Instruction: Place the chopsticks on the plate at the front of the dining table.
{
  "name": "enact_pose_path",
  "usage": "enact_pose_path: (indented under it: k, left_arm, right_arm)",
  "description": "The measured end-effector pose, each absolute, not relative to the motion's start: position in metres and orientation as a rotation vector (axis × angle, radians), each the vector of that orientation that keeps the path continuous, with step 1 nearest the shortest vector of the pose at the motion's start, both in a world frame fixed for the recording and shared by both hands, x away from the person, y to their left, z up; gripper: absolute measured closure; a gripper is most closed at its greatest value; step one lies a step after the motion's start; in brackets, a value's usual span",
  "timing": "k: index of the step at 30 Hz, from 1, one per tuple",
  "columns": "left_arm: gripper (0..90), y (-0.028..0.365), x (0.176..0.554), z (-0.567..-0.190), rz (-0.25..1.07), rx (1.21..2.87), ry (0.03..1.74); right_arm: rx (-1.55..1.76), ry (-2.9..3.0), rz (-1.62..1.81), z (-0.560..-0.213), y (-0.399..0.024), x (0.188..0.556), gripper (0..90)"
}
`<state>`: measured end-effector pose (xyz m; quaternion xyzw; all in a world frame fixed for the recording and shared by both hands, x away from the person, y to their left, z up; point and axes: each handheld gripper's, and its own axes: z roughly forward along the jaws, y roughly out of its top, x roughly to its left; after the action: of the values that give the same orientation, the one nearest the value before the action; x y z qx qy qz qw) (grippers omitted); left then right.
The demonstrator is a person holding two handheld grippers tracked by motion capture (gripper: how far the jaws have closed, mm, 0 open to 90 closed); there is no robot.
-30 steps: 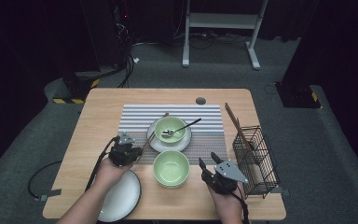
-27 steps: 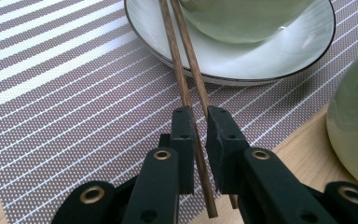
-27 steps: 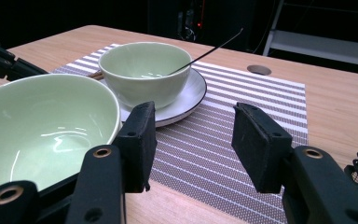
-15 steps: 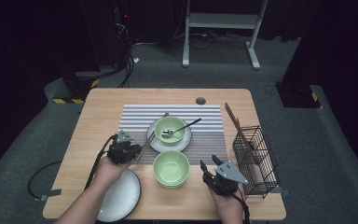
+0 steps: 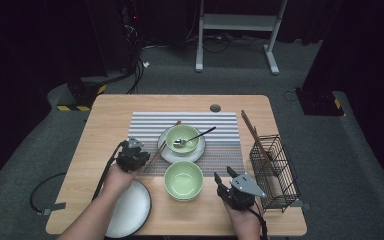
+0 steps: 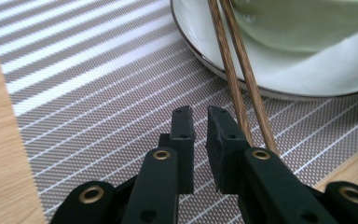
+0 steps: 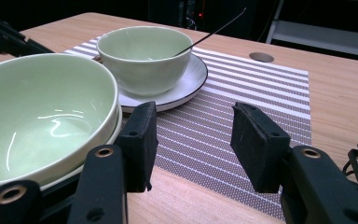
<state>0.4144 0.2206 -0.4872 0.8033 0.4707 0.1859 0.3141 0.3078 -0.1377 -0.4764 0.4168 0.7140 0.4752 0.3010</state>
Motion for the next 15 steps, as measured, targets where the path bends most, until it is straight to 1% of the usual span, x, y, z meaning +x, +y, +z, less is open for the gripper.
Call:
enact_pose_path:
  k: [15]
  left_arm:
    - [80.6,0.2114,0.4109,-0.4899,0.46,2.132,1.208]
  right_arm:
    - [1.116,1.901,1.273,-0.4769,-0.1412,0.3073,51.3]
